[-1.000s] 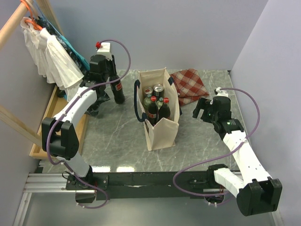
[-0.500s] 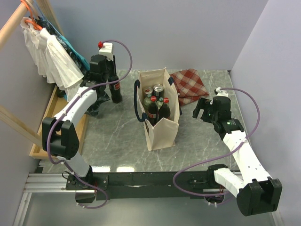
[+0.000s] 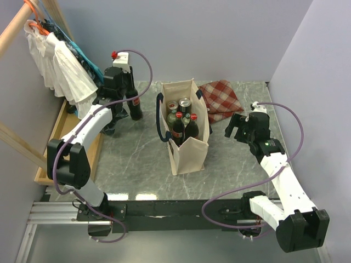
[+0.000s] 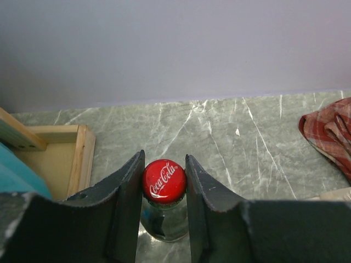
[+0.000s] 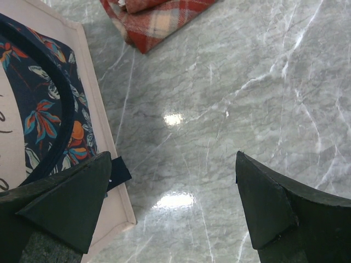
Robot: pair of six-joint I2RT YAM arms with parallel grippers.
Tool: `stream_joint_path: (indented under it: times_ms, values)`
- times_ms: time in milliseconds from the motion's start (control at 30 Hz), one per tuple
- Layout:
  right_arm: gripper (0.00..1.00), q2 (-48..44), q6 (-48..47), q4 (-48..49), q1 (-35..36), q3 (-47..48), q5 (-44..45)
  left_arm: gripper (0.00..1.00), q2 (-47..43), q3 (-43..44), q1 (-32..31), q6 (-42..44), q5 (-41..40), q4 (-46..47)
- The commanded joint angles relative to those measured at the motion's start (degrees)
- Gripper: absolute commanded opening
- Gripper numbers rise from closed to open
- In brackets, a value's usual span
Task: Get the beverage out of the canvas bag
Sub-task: Place the drink at the center of the board.
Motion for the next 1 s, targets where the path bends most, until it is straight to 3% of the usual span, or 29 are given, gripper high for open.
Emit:
stream_joint_path:
  times_ms: [0,333,467,567,967]
  values:
    - [1.00,-1.4,0.4,1.3,-0.2,1.4,-0.2,0.22,-6.0,1.1,-0.2,-1.9,-1.3,12.2]
    - [1.00,-1.8,0.4,1.0,0.0,1.4,0.0,0.26,-6.8,0.2,-0.3,-2.9,-1.8,12.2]
    - [1.00,-1.7,0.4,1.1,0.0,1.4,-0.2,0.42,-7.1,-0.3,-0.3,-2.9,-2.3,12.2]
    - [1.00,-1.7,0.4,0.9,-0.1,1.7,-0.2,0.45,-7.5,-0.6,-0.3,-2.9,-2.0,12.5]
    - [1.00,-2.2,0.4,0.7,-0.1,2.2,-0.3,0.46,-8.6,0.6,-0.3,-3.0,-1.6,10.8]
